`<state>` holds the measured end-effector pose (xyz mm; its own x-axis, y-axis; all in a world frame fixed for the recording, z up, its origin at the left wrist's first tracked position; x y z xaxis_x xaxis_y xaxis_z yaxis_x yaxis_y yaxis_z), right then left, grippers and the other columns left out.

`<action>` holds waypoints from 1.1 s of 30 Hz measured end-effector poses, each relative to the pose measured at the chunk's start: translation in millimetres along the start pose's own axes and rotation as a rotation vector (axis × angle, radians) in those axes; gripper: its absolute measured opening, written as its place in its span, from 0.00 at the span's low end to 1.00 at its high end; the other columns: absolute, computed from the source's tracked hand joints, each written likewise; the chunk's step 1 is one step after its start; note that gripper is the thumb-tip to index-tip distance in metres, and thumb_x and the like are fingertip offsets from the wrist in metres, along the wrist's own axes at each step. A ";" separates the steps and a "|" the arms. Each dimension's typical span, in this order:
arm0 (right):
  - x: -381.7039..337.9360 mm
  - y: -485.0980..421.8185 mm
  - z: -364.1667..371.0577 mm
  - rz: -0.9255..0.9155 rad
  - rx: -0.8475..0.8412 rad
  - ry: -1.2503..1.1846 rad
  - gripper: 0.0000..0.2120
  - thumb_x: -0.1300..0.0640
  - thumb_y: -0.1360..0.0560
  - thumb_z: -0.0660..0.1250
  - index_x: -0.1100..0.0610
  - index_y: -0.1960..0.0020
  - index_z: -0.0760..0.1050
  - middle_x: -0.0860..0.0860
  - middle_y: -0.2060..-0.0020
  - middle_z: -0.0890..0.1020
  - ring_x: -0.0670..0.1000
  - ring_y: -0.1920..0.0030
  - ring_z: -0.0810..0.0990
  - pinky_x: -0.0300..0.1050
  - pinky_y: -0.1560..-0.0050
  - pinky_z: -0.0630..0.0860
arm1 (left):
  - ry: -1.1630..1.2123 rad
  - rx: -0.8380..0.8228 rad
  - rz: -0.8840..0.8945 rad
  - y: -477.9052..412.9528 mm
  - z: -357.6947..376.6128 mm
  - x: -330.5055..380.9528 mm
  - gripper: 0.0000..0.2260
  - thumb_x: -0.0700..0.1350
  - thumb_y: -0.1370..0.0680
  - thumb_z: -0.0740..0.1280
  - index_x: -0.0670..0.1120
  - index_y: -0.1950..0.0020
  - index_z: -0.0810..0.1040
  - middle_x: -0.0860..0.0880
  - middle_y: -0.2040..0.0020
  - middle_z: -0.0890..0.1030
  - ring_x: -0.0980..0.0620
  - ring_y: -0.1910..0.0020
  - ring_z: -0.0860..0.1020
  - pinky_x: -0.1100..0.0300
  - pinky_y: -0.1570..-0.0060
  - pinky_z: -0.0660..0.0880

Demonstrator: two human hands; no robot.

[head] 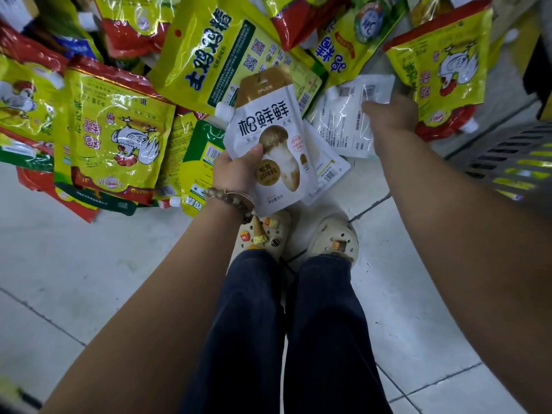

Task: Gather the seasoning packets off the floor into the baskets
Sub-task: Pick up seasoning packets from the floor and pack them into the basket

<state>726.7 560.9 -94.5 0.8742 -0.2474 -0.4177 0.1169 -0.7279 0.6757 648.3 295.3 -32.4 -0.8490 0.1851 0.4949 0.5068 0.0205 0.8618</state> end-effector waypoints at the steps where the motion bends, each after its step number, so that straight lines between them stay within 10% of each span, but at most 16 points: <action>1: 1.1 5.9 -0.9 0.015 -0.020 -0.063 0.16 0.59 0.32 0.71 0.59 0.45 0.79 0.55 0.52 0.83 0.56 0.52 0.82 0.52 0.51 0.80 | -0.005 0.008 0.000 1.1 -1.1 0.6 0.06 0.36 0.23 0.66 0.47 0.55 0.77 0.57 0.70 0.82 0.57 0.69 0.81 0.62 0.68 0.78; 21: -5.7 144.7 -78.5 -0.082 0.315 -0.853 0.09 0.71 0.26 0.64 0.65 0.47 0.74 0.54 0.57 0.81 0.49 0.57 0.81 0.45 0.53 0.80 | -0.148 0.129 0.034 27.7 -22.5 19.2 0.09 0.38 0.22 0.64 0.40 0.43 0.77 0.47 0.54 0.79 0.57 0.63 0.77 0.63 0.64 0.75; 28: -45.3 188.4 -70.7 -0.605 0.103 -0.377 0.15 0.64 0.30 0.67 0.46 0.57 0.67 0.41 0.62 0.75 0.38 0.59 0.75 0.38 0.52 0.73 | -0.087 0.025 -0.041 29.5 -0.4 21.8 0.07 0.38 0.22 0.65 0.41 0.45 0.77 0.50 0.63 0.82 0.52 0.64 0.80 0.60 0.62 0.76; 33: -56.4 218.4 -25.5 -1.261 0.070 0.039 0.11 0.67 0.28 0.60 0.52 0.58 0.63 0.52 0.57 0.85 0.48 0.50 0.80 0.45 0.33 0.63 | -0.328 -0.025 -0.110 13.7 0.0 24.1 0.31 0.65 0.24 0.56 0.44 0.33 0.71 0.44 0.36 0.76 0.44 0.37 0.75 0.51 0.39 0.72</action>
<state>714.9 432.3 92.1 0.1874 0.6593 -0.7282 0.8532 -0.4765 -0.2119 634.8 300.0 -8.7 -0.8033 0.4892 0.3398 0.4073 0.0347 0.9127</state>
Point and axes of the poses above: each hand's wrist, its own y-axis away from the middle knuckle, its own z-axis out of the palm, x = y × z, the point moved 6 cm from there along -y, towards the middle knuckle
